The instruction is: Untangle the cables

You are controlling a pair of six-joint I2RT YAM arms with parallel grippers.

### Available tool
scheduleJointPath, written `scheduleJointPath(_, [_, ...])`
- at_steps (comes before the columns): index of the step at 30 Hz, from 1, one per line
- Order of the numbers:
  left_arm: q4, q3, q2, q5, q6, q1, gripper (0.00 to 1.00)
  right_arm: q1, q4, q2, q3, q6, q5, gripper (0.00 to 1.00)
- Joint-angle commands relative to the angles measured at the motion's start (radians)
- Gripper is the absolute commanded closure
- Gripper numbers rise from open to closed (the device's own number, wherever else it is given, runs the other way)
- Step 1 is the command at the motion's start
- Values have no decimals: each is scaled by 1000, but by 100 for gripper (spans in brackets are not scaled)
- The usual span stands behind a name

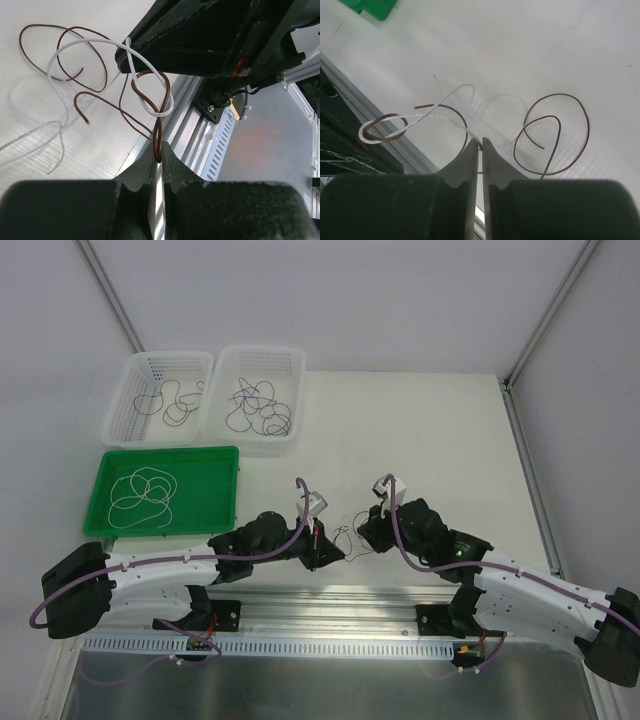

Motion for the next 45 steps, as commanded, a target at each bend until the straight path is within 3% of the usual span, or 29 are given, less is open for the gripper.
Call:
scheduleJointPath(1, [28, 42, -12, 39, 8, -10, 100, -3, 105, -9, 0, -39, -31, 92])
scheduleJointPath(2, [28, 45, -12, 42, 6, -10, 100, -3, 113, -12, 0, -45, -39, 99])
scheduleJointPath(11, [22, 63, 13, 61, 0, -10, 100, 29, 127, -20, 37, -95, -181, 99])
scheduleJointPath(17, [-64, 69, -39, 9, 22, -10, 100, 125, 88, -9, 81, -138, -142, 99])
scheduleJointPath(22, [-199, 86, -78, -125, 26, -10, 100, 191, 27, -49, 139, -166, -79, 99])
scheduleJointPath(34, [-395, 72, -305, -339, 57, 19, 99, 202, -65, -85, 92, -128, 42, 99])
scheduleJointPath(42, [-420, 86, -289, -284, 108, 19, 93, 202, -185, -81, 145, -105, 92, 99])
scheduleJointPath(45, [-395, 109, -256, -220, 132, 19, 94, 202, -209, -30, 188, -105, 20, 99])
